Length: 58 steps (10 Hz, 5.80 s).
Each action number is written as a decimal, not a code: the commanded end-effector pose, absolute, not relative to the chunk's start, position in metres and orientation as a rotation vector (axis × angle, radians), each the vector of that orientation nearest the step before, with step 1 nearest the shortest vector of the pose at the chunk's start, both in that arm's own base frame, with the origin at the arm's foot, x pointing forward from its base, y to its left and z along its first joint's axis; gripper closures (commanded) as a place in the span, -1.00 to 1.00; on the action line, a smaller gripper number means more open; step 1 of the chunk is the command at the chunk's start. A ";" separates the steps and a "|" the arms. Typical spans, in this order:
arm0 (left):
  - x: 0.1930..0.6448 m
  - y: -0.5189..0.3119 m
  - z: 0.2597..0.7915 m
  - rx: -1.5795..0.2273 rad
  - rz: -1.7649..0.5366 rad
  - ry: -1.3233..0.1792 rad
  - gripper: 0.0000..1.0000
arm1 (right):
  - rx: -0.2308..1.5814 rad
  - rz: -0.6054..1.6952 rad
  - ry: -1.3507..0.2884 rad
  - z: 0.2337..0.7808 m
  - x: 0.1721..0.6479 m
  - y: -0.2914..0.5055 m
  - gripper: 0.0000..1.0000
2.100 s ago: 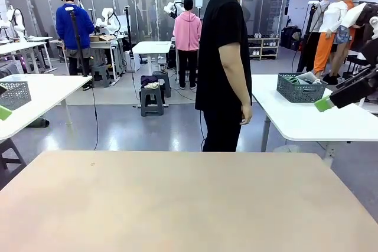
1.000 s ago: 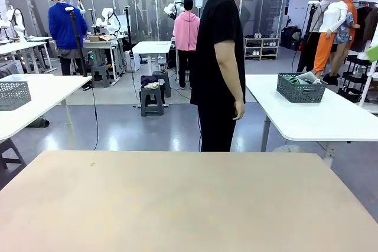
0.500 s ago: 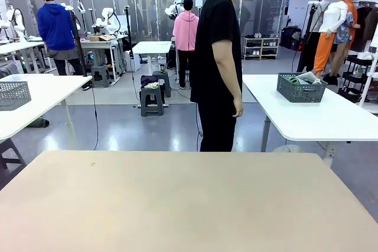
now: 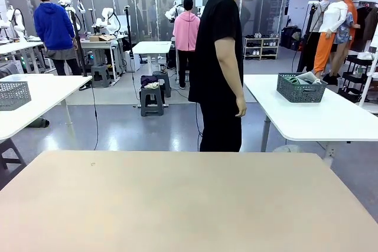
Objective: Fold the towels and place them in the basket.
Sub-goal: When a person lays out a Towel with hook on the table, fold it in half twice.
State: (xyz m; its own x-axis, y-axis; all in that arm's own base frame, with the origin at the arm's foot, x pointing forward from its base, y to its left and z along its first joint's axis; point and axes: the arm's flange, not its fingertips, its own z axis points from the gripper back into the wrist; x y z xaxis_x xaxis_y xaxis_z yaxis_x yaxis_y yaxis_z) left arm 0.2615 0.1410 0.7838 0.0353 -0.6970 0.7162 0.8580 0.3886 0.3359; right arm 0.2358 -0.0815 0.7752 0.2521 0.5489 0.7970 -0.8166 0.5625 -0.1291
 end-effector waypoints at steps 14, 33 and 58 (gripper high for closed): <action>0.276 0.143 0.776 -0.253 -1.100 -0.930 -1.00 | 0.257 1.130 -0.915 0.778 0.231 -0.080 -1.00; 0.286 0.143 0.778 -0.498 -1.121 -0.742 -1.00 | 0.440 1.173 -0.750 0.785 0.235 -0.082 -1.00; 0.287 0.140 0.770 -0.483 -1.152 -0.743 -1.00 | 0.450 1.163 -0.729 0.780 0.236 -0.079 -1.00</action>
